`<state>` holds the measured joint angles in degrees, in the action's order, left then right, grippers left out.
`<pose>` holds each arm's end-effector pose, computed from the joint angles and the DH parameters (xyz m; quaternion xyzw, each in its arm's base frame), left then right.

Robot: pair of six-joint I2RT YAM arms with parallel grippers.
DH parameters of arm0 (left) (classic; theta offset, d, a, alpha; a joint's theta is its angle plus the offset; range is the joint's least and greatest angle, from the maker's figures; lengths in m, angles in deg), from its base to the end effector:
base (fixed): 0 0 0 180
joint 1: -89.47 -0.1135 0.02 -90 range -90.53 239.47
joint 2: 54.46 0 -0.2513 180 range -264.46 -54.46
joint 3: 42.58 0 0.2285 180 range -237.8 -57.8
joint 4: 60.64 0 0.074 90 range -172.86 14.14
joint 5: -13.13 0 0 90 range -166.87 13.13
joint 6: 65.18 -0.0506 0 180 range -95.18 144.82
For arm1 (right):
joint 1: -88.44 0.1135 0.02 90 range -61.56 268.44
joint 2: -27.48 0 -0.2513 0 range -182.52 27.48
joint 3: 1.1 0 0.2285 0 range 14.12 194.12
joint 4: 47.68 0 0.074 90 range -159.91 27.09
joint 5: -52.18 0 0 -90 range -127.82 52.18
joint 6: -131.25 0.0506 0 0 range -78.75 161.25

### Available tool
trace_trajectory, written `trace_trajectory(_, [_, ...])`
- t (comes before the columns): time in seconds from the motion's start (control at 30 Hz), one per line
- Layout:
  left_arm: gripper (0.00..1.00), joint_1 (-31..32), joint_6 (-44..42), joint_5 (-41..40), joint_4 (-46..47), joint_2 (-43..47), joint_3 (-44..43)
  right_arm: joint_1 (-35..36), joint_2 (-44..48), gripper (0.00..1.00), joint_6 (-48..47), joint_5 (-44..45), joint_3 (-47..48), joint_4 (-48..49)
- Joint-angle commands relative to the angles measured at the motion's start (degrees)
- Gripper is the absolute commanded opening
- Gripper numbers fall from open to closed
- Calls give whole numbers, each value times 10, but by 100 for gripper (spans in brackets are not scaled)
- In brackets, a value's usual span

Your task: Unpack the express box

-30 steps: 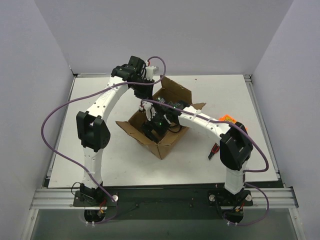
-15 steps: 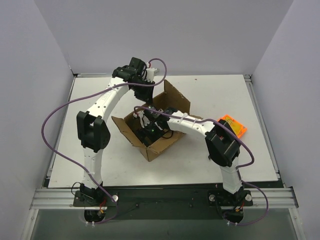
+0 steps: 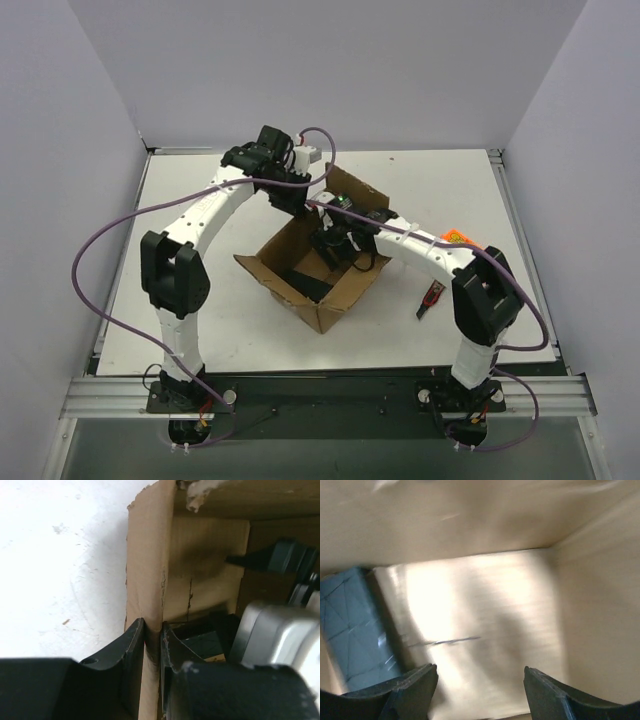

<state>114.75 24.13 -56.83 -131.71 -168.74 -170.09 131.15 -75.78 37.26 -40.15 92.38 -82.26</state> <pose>0.3637 -0.1910 0.2920 0.2596 0.9112 -0.2214 0.2309 0.2866 0.2673 0.2322 -0.3725 0.8429 0.1462 0.3596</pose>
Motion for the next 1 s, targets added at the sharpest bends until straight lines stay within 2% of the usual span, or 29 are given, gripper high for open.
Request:
trace_trajectory(0.0, [0,23,10,52,15,66,39,8,72,71,-32,-50,-61,53])
trace_trajectory(0.17, [0,28,17,44,54,99,101,31,96,74,-27,-123,-112,96])
trace_trajectory(0.27, [0,28,28,27,53,98,109,40,103,76,-25,-173,-137,110])
trace_trajectory(0.43, [0,30,45,26,61,101,119,80,95,76,13,-92,-172,154])
trace_trajectory(0.47, [0,30,45,28,60,100,119,84,93,75,19,-51,-172,159])
trace_trajectory(0.57, [0,30,44,34,60,100,124,90,90,75,5,-14,-187,189])
trace_trajectory(0.77, [0,33,52,48,64,99,124,97,25,74,-46,-56,-195,221])
trace_trajectory(0.8, [0,33,51,49,64,98,123,98,16,73,-58,-41,-201,232])
trace_trajectory(0.87, [0,33,50,49,62,98,121,98,-5,62,-66,-28,-202,246])
trace_trajectory(0.9, [0,32,50,50,61,97,122,98,-10,55,-81,-28,-202,250])
trace_trajectory(0.93, [0,32,51,51,61,98,124,98,-12,44,-87,-35,-199,251])
trace_trajectory(0.97, [0,31,52,53,61,99,129,96,-13,39,-90,-36,-195,246])
